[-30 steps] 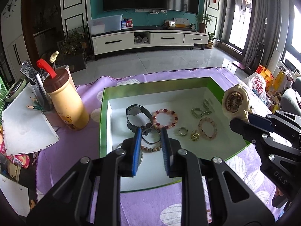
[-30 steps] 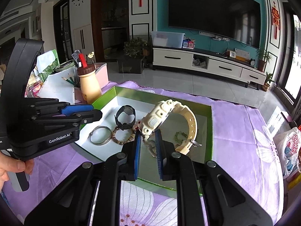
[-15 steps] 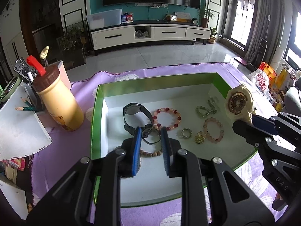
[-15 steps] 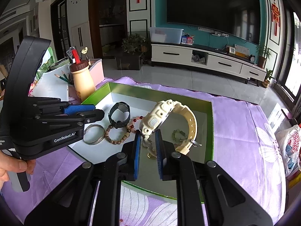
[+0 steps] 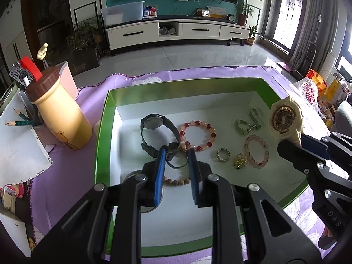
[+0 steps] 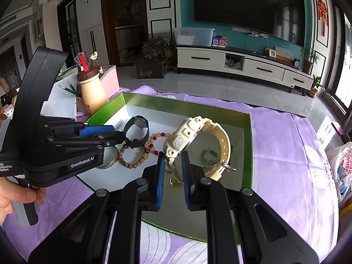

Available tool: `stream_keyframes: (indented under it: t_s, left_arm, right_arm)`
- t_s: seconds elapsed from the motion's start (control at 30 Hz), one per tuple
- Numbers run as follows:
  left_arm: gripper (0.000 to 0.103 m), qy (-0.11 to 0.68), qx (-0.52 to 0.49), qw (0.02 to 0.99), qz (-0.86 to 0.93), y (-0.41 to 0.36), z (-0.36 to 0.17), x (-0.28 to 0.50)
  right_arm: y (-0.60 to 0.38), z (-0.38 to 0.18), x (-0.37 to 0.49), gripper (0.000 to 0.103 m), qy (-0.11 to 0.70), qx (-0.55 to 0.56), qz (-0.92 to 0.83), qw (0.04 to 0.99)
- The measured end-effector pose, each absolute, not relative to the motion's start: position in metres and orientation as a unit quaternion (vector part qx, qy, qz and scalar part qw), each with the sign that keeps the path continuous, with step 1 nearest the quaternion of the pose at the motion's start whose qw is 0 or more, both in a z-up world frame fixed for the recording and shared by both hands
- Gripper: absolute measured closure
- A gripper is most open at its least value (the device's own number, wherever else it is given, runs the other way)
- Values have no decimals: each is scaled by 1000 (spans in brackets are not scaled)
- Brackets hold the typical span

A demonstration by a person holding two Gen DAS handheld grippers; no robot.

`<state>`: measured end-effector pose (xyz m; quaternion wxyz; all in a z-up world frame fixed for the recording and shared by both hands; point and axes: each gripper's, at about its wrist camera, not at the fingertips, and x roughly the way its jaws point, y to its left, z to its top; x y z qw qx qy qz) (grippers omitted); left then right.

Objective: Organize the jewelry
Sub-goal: 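Carry the cream watch and dark ring over the green box with both tools, then lower cream watch and dark ring into the box and open both tools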

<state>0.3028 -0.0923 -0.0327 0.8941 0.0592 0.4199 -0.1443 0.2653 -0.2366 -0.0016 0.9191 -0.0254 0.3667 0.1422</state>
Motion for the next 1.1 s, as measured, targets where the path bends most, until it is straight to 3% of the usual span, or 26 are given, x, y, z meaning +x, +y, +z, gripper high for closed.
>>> stream_keyframes:
  t_s: [1.1]
  left_arm:
    - [82, 450, 67, 881, -133, -102, -54, 327]
  right_arm:
    - [-236, -24, 289, 88, 406, -20, 149, 901]
